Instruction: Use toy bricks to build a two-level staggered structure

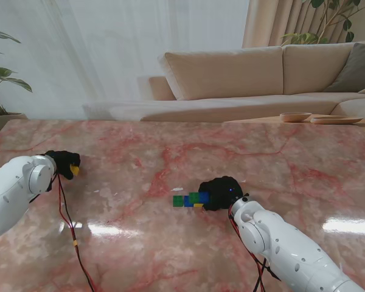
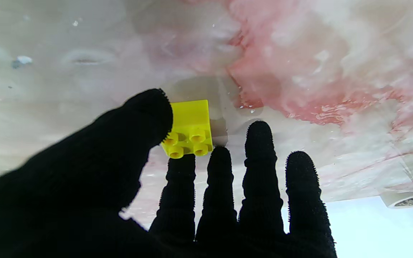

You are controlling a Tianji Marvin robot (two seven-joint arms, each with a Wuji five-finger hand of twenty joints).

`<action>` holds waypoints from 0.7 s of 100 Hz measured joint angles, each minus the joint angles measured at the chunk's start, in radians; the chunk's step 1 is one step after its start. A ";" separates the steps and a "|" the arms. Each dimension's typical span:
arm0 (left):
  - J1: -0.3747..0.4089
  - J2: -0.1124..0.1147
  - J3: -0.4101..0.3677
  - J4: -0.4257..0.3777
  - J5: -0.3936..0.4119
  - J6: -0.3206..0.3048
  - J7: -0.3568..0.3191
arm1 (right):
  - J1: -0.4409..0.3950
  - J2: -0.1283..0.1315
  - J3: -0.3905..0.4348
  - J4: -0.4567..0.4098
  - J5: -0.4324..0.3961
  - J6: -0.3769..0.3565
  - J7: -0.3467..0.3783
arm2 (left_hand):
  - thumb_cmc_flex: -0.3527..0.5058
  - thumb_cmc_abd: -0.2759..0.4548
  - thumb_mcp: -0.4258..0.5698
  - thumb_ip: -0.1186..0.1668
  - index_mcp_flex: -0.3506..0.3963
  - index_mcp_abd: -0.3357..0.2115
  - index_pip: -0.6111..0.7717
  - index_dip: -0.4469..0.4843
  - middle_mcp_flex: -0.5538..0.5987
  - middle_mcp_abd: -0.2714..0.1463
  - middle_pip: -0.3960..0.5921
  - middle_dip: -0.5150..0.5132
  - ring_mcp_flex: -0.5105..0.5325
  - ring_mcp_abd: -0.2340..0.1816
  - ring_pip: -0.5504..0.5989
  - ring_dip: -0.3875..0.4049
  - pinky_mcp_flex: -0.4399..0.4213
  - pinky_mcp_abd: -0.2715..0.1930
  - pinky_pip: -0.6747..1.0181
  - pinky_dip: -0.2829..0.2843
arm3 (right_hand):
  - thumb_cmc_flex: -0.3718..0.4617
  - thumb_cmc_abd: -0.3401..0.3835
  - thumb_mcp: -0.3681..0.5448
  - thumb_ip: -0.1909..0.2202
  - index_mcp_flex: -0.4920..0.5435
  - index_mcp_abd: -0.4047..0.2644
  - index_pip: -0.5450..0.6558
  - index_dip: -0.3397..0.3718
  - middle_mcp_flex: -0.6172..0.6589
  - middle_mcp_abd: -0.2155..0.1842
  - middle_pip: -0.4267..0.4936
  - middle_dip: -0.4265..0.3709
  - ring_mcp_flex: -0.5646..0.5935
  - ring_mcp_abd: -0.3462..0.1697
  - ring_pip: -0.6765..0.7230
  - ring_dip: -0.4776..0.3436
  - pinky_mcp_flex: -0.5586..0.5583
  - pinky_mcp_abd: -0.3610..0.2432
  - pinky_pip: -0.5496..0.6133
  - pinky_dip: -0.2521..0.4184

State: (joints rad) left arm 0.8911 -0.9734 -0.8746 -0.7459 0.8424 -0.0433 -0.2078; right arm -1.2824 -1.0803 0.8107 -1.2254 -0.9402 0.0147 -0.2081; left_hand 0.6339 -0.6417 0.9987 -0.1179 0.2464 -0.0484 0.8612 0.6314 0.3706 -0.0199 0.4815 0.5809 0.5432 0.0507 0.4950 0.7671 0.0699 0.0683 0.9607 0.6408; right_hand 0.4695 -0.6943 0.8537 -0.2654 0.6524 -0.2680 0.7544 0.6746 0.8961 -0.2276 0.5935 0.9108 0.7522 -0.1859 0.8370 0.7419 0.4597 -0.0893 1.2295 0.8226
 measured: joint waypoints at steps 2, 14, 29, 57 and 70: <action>0.000 0.000 0.000 0.001 0.000 -0.001 0.001 | 0.000 0.000 0.000 0.000 0.000 0.000 0.000 | 0.012 0.001 0.016 0.000 0.000 0.000 0.000 0.000 0.000 0.000 0.000 0.001 0.000 0.000 0.000 0.001 0.000 0.000 0.000 0.000 | 0.000 0.000 0.000 0.000 0.000 0.000 0.000 0.000 0.000 0.000 0.000 0.000 0.000 0.000 0.000 0.000 0.000 0.000 0.000 0.000; 0.004 0.000 -0.009 0.000 0.011 -0.008 0.002 | 0.000 0.000 0.000 0.000 0.000 -0.001 0.000 | 0.004 0.001 0.023 0.000 0.000 -0.013 0.020 0.012 -0.010 -0.001 0.000 0.005 0.000 0.000 0.012 0.005 0.008 0.001 0.000 0.000 | 0.000 0.000 0.000 0.000 0.000 0.000 0.000 0.000 0.000 0.000 0.000 0.000 0.000 0.000 0.000 0.000 0.000 0.000 0.000 0.000; 0.006 0.001 -0.007 0.002 0.015 -0.016 0.012 | 0.004 -0.001 -0.005 0.005 0.004 -0.001 -0.006 | 0.004 0.002 0.023 0.000 0.000 -0.036 0.050 0.036 -0.016 -0.001 0.005 0.024 0.004 0.000 0.024 0.015 0.008 0.002 0.011 0.000 | 0.000 0.000 0.000 0.000 0.000 0.000 0.000 0.000 0.000 0.000 0.003 0.000 0.000 0.000 0.000 0.000 0.000 0.000 0.000 0.000; 0.005 0.002 0.010 0.023 0.011 -0.033 0.061 | 0.004 -0.002 -0.004 0.007 0.006 -0.002 -0.007 | 0.004 0.002 0.023 0.000 0.027 -0.067 0.099 0.073 -0.016 0.000 0.028 0.062 0.050 0.000 0.049 0.027 0.026 0.003 0.026 0.001 | 0.000 0.000 0.000 0.000 0.000 0.000 0.000 0.000 0.000 0.000 0.003 0.000 0.000 0.000 0.000 0.000 0.000 0.000 0.000 0.000; 0.000 0.002 0.022 0.031 0.004 -0.035 0.073 | 0.004 -0.002 -0.004 0.007 0.006 -0.002 -0.007 | 0.004 0.002 0.023 0.000 0.028 -0.075 0.111 0.084 -0.016 0.001 0.040 0.078 0.076 0.000 0.061 0.027 0.036 0.003 0.035 0.002 | 0.000 0.000 0.000 0.000 0.000 0.000 0.000 0.000 0.000 0.000 0.003 0.000 0.000 0.000 0.000 0.000 0.000 0.000 0.000 0.000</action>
State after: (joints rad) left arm 0.8912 -0.9712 -0.8530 -0.7151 0.8463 -0.0785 -0.1348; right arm -1.2784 -1.0823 0.8069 -1.2182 -0.9342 0.0122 -0.2149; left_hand 0.6377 -0.6401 1.0218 -0.1179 0.2742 -0.1233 0.9718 0.7158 0.3548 -0.0194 0.5214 0.6587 0.6188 0.0510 0.5557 0.7944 0.1056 0.0712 0.9958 0.6424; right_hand 0.4695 -0.6943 0.8537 -0.2654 0.6525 -0.2680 0.7544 0.6746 0.8961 -0.2276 0.5962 0.9109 0.7522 -0.1859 0.8370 0.7419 0.4597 -0.0894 1.2295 0.8226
